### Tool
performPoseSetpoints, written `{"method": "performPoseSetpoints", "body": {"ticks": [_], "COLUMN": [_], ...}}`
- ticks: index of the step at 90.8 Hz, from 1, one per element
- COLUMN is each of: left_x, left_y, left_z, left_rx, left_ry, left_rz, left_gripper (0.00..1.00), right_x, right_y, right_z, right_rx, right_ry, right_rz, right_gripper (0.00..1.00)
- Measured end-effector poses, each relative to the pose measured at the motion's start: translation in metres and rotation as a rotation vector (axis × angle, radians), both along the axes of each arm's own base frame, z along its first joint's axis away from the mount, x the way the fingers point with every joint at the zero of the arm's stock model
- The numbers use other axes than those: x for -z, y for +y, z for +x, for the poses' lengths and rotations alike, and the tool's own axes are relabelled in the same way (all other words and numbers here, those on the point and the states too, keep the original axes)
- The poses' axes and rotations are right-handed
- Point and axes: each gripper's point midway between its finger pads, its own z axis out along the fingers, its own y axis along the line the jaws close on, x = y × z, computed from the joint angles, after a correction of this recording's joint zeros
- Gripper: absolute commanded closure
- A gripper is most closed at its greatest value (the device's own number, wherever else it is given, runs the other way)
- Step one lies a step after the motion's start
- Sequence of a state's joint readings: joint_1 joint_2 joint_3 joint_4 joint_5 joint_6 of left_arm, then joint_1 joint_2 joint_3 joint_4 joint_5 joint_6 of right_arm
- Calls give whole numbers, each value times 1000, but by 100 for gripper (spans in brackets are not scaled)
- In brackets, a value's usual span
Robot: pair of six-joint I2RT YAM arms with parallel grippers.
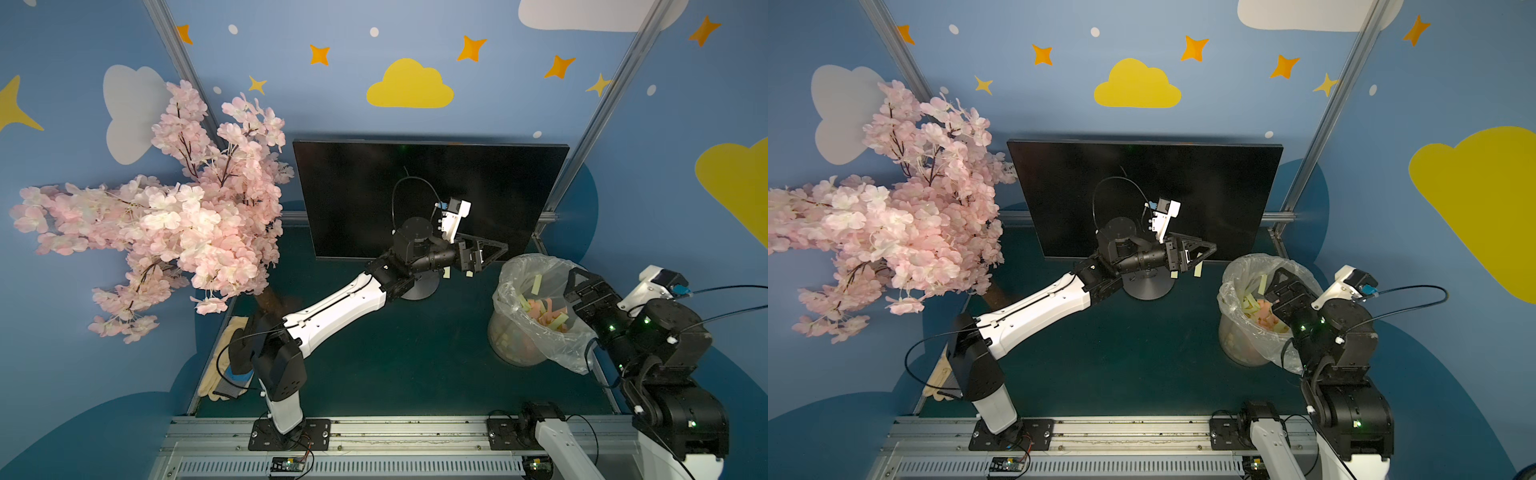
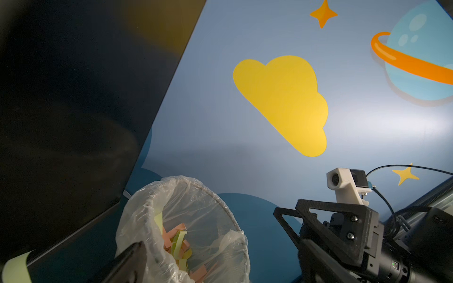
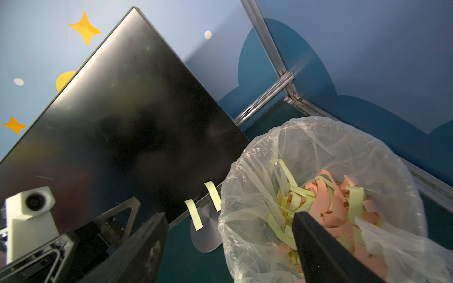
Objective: Remove the sticky note from the monitor
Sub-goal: Place the sticky note in the trash bin, then tear off the sticky note from the monitor.
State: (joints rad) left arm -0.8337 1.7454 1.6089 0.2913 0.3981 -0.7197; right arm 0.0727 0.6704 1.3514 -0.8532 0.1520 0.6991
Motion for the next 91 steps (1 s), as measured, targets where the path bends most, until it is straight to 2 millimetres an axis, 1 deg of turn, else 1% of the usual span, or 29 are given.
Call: {"method": "performPoseSetpoints", "body": {"ticks": [4, 10, 21, 31, 38, 53, 64, 73, 91], "left_x": [7, 24, 58, 89, 110, 147, 166, 178, 203], "left_y": [8, 21, 41, 56, 64, 74, 79, 79, 75], "left_z": [2, 6, 15, 21, 22, 22, 22, 27, 42], "left_rx": [-19, -45, -93, -128, -143, -163, -182, -197, -237], "left_ry": [10, 35, 92, 147, 186, 260, 300, 320, 364], "left_rz": [10, 35, 75, 104, 122, 134, 115, 89, 36], "left_gripper": [0, 0, 0, 0, 0, 0, 0, 0, 5], "right_x": [0, 3, 15, 27, 35, 47, 56, 65, 81], "right_y": [7, 17, 39, 63, 84, 126, 151, 167, 192], "right_z": [7, 19, 42, 54, 59, 61, 59, 58, 52], "right_rx": [-34, -84, -187, -283, -358, -499, -578, -623, -692], "right_ry": [5, 20, 70, 117, 149, 192, 222, 243, 273], "right_rz": [13, 31, 64, 76, 69, 31, -7, -40, -117], "right_gripper": [16, 17, 18, 18, 18, 19, 19, 19, 18]}}
